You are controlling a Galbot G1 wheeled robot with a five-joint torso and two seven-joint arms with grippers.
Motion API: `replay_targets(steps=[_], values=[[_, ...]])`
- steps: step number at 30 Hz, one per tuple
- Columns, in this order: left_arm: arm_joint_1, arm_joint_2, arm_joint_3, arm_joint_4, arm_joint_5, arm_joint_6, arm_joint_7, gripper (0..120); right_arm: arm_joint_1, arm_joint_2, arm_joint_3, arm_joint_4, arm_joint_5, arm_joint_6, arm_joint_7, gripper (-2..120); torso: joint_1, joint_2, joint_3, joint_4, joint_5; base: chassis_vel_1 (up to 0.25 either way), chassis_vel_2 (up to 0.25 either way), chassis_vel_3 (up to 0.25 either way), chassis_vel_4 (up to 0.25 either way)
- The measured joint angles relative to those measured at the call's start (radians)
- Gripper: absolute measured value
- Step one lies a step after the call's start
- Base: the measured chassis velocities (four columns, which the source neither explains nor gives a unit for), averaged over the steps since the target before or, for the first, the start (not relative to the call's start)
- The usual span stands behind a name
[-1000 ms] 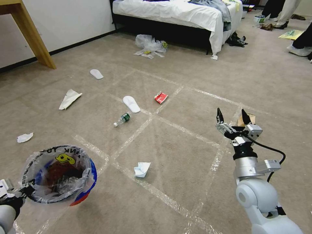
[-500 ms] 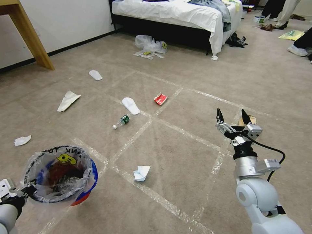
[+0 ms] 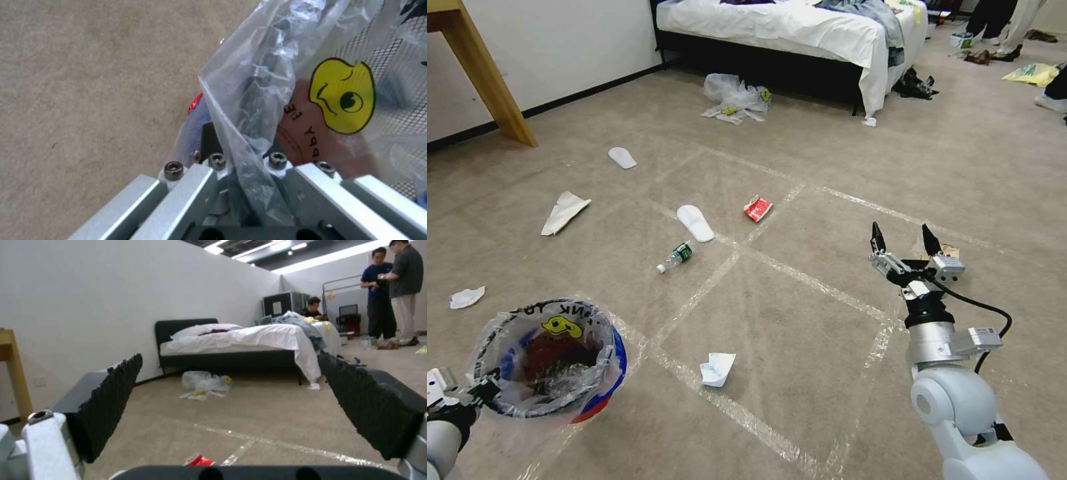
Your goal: Pick up the trash bin and place the garbage on the floor into it.
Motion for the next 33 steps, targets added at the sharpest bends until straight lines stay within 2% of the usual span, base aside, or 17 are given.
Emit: replay_targets(steps=[9,10,11,13,14,15,17,18,20,21,23,25,26,29,31,32,33], values=[[0.007,-0.006,0.006,-0.005,0.008,0.000,0.000,1,0.042,-0.071,-0.043,0.001,0.049,-0.070,0.046,100,0.000,0.000,0.000,-0.0001,0.0001,-0.008,0.013,0.008,-0.009],[0.008,-0.010,0.009,-0.007,0.012,0.000,0.000,1,0.068,-0.107,-0.067,0.011,0.099,-0.146,0.081,100,0.000,0.000,0.000,-0.0001,-0.0001,0.000,0.000,0.000,0.000],[0.008,-0.010,0.009,-0.007,0.012,0.000,0.000,1,0.068,-0.107,-0.067,0.011,0.099,-0.146,0.081,100,0.000,0.000,0.000,-0.0001,-0.0001,0.000,0.000,0.000,0.000],[0.008,-0.015,0.016,-0.013,0.016,0.000,0.000,1,0.125,-0.159,-0.109,0.024,0.218,-0.279,0.144,100,0.000,0.000,0.000,0.0002,0.0000,0.000,0.000,0.000,0.000],[0.008,-0.017,0.021,-0.015,0.021,0.000,0.000,1,0.180,-0.196,-0.144,0.025,0.335,-0.382,0.200,100,0.000,0.000,0.000,-0.0002,-0.0003,0.000,0.000,0.000,0.000],[0.008,-0.017,0.021,-0.015,0.021,0.000,0.000,1,0.180,-0.196,-0.144,0.025,0.335,-0.382,0.200,100,0.000,0.000,0.000,-0.0002,-0.0003,0.000,0.000,0.000,0.000],[0.009,-0.022,0.029,-0.020,0.032,0.000,0.000,1,0.300,-0.246,-0.251,0.013,0.556,-0.559,0.318,100,0.000,0.000,0.000,0.0002,0.0002,0.000,0.000,0.000,0.000],[0.009,-0.022,0.029,-0.020,0.032,0.000,0.000,1,0.300,-0.246,-0.251,0.013,0.556,-0.559,0.318,100,0.000,0.000,0.000,0.0002,0.0002,0.000,0.000,0.000,0.000],[0.010,-0.030,0.033,-0.025,0.042,0.000,-0.001,1,0.405,-0.268,-0.346,-0.008,0.759,-0.692,0.411,100,0.000,0.000,0.000,0.0000,-0.0007,0.000,0.000,0.000,0.000],[0.010,-0.030,0.033,-0.025,0.042,0.000,-0.001,1,0.405,-0.268,-0.346,-0.008,0.759,-0.692,0.411,100,0.000,0.000,0.000,0.0000,-0.0007,0.000,0.000,0.000,0.000],[0.013,-0.040,0.035,-0.030,0.051,0.000,-0.001,1,0.503,-0.261,-0.455,-0.058,0.947,-0.800,0.496,100,0.000,0.000,0.000,0.0002,-0.0002,0.000,0.000,0.000,0.000],[0.015,-0.043,0.036,-0.030,0.055,-0.001,-0.001,1,0.527,-0.254,-0.490,-0.080,0.986,-0.823,0.514,100,0.000,0.000,0.000,-0.0001,-0.0004,0.000,0.000,0.000,0.000],[0.017,-0.048,0.036,-0.031,0.060,-0.001,-0.001,1,0.568,-0.234,-0.572,-0.127,1.046,-0.863,0.554,100,0.000,0.000,0.000,-0.0001,-0.0001,0.000,0.000,0.000,0.000],[0.018,-0.052,0.037,-0.032,0.063,-0.001,-0.001,1,0.585,-0.219,-0.615,-0.157,1.064,-0.880,0.574,100,0.000,0.000,0.000,0.0002,0.0000,0.000,0.000,0.000,0.000],[0.019,-0.063,0.036,-0.032,0.074,-0.001,-0.001,1,0.615,-0.170,-0.718,-0.234,1.067,-0.902,0.610,100,0.000,0.000,0.000,0.0001,-0.0004,0.000,0.000,0.000,0.000],[0.020,-0.074,0.037,-0.032,0.081,-0.002,-0.001,1,0.621,-0.111,-0.769,-0.289,1.066,-0.917,0.624,100,0.000,0.000,0.000,-0.0003,-0.0001,0.000,0.000,0.000,0.000],[0.020,-0.074,0.037,-0.032,0.081,-0.002,-0.001,1,0.621,-0.111,-0.769,-0.289,1.066,-0.917,0.624,100,0.000,0.000,0.000,-0.0003,-0.0001,0.000,0.000,0.000,0.000]])
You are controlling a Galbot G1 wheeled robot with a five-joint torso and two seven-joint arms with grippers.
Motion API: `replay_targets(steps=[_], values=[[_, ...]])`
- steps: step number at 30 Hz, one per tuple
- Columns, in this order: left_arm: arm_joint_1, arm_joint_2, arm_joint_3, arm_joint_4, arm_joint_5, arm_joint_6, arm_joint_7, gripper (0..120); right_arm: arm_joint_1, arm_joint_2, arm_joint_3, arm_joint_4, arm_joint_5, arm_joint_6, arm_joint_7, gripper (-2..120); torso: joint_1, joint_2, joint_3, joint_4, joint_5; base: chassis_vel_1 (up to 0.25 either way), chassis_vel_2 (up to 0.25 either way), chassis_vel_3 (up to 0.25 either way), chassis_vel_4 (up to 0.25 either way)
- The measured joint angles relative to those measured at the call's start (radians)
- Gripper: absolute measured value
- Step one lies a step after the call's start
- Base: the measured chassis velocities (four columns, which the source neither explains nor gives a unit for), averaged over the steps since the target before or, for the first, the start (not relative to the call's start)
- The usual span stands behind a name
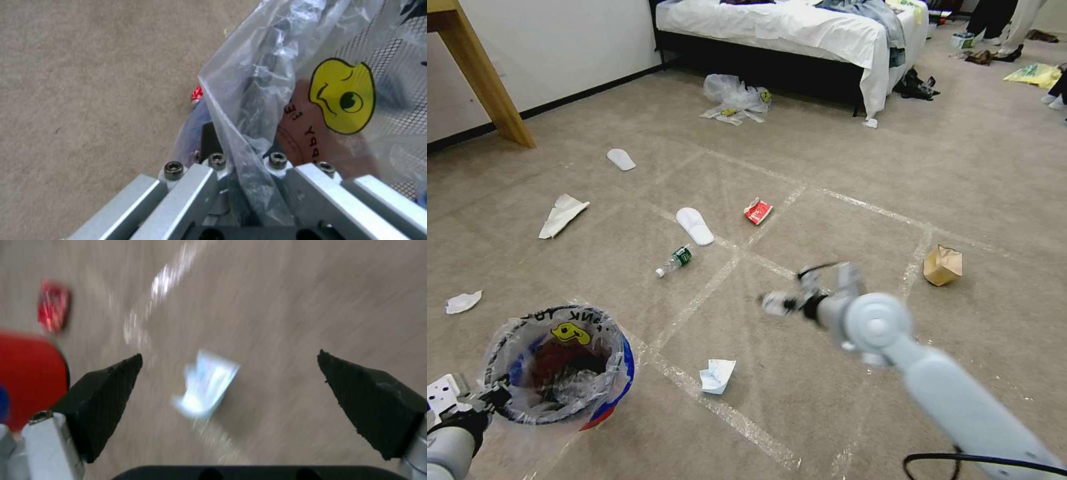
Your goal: Pick up the trash bin and place the garbage on the floor into it.
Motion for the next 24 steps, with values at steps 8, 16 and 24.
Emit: replay_targets(steps=[8,16,24], values=[[0.018,-0.032,-0.015,-0.019,0.015,-0.005,0.000,1,0.034,0.201,-0.135,-0.257,-0.078,-0.004,0.029,100,0.000,0.000,0.000,0.0001,-0.0003,0.000,0.000,0.000,0.000],[0.050,-0.048,-0.036,-0.049,0.024,-0.008,0.001,1,0.028,0.261,-0.145,-0.386,-0.145,0.001,-0.020,100,0.000,0.000,0.000,0.0002,-0.0001,0.000,0.000,0.000,0.000],[0.064,-0.054,-0.035,-0.057,0.039,-0.008,0.002,1,0.021,0.292,-0.149,-0.430,-0.150,0.004,-0.026,100,0.000,0.000,0.000,0.0004,-0.0001,0.000,0.000,0.000,0.000]])
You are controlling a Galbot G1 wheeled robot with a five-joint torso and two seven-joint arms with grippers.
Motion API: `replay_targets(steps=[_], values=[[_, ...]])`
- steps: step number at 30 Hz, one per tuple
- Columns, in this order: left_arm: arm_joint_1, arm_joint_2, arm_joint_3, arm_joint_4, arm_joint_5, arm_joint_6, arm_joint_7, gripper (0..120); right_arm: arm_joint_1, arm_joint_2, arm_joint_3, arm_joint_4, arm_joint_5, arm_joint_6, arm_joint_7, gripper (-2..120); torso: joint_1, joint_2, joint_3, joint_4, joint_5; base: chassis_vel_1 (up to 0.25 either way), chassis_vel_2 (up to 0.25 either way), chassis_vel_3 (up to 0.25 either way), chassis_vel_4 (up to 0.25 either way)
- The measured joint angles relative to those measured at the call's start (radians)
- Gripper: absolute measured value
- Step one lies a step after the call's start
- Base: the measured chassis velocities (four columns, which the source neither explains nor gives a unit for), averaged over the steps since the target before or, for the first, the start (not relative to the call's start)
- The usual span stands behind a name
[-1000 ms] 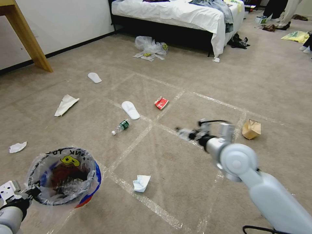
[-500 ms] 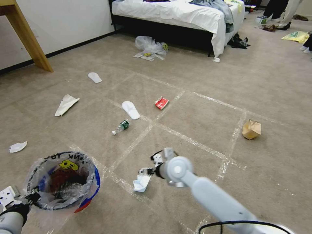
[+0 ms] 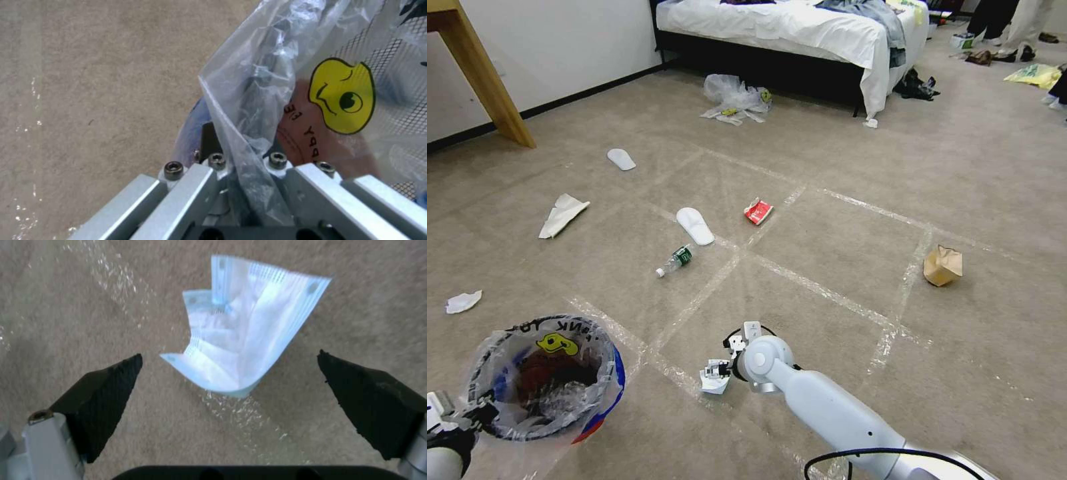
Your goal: Pick up the trash bin and place the garbage on the floor into it.
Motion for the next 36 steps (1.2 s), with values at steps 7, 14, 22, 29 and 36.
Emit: replay_targets(steps=[7,14,22,29,36], values=[[0.016,-0.004,0.001,-0.023,0.007,0.000,0.001,1,-0.005,0.014,-0.011,-0.034,-0.009,0.002,-0.011,100,0.000,0.000,0.000,-0.0001,0.0001,0.000,0.000,0.000,0.000],[0.025,-0.015,0.006,-0.029,0.020,-0.006,0.008,1,-0.009,0.031,-0.006,-0.073,-0.031,0.002,-0.036,100,0.000,0.000,0.000,0.0000,0.0000,0.000,0.000,0.000,0.000],[0.035,-0.021,0.005,-0.034,0.022,-0.010,0.011,1,-0.015,0.052,-0.002,-0.123,-0.084,0.003,-0.081,100,0.000,0.000,0.000,-0.0001,0.0000,0.000,0.000,0.000,0.000],[0.043,-0.024,0.005,-0.038,0.024,-0.014,0.015,1,-0.012,0.072,0.006,-0.163,-0.116,0.006,-0.111,100,0.000,0.000,0.000,0.0000,0.0001,0.000,0.000,0.000,0.000],[0.042,-0.024,0.010,-0.036,0.025,-0.017,0.017,1,-0.012,0.080,0.019,-0.183,-0.146,0.031,-0.123,100,0.000,0.000,0.000,0.0000,0.0001,0.000,0.000,0.000,0.000]])
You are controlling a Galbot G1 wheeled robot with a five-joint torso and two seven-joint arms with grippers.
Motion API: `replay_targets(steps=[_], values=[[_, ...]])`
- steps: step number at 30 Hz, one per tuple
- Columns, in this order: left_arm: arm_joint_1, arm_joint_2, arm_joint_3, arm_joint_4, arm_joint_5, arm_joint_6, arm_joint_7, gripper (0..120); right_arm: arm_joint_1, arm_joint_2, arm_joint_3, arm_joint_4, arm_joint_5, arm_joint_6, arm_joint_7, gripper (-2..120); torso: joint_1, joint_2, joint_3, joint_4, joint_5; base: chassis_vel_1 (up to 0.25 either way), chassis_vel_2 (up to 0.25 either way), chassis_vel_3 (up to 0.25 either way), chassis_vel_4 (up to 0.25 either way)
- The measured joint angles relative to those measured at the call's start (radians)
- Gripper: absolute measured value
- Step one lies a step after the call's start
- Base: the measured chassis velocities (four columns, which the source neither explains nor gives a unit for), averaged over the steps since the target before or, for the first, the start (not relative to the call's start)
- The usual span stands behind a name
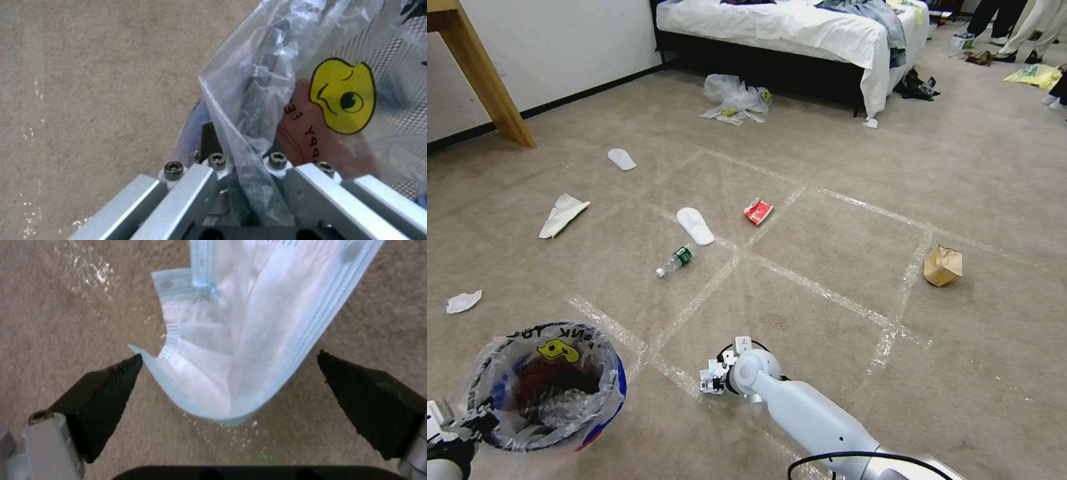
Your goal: Pick up the trash bin and place the garbage on the floor into it.
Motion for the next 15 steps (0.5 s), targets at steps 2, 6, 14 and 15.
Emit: replay_targets(steps=[2,6,14,15], values=[[0.000,0.002,-0.001,0.000,0.000,-0.001,0.001,1,-0.006,-0.002,0.008,-0.001,-0.018,0.008,-0.006,96,0.000,0.000,0.000,0.0000,0.0000,0.000,0.000,0.000,0.000],[0.002,0.004,-0.004,-0.001,-0.002,-0.001,0.001,1,-0.015,-0.008,0.017,0.010,-0.028,0.011,-0.007,96,0.000,0.000,0.000,0.0000,0.0001,0.000,0.000,0.000,0.000],[0.004,0.005,0.010,-0.007,0.003,-0.001,-0.001,1,-0.038,-0.036,0.037,0.056,-0.036,0.012,-0.005,97,0.000,0.000,0.000,-0.0001,0.0001,0.000,0.000,0.000,0.000],[0.003,0.005,0.013,-0.007,0.005,-0.001,-0.001,1,-0.039,-0.040,0.039,0.058,-0.036,0.013,-0.005,97,0.000,0.000,0.000,-0.0001,0.0001,0.000,0.000,0.000,0.000]])
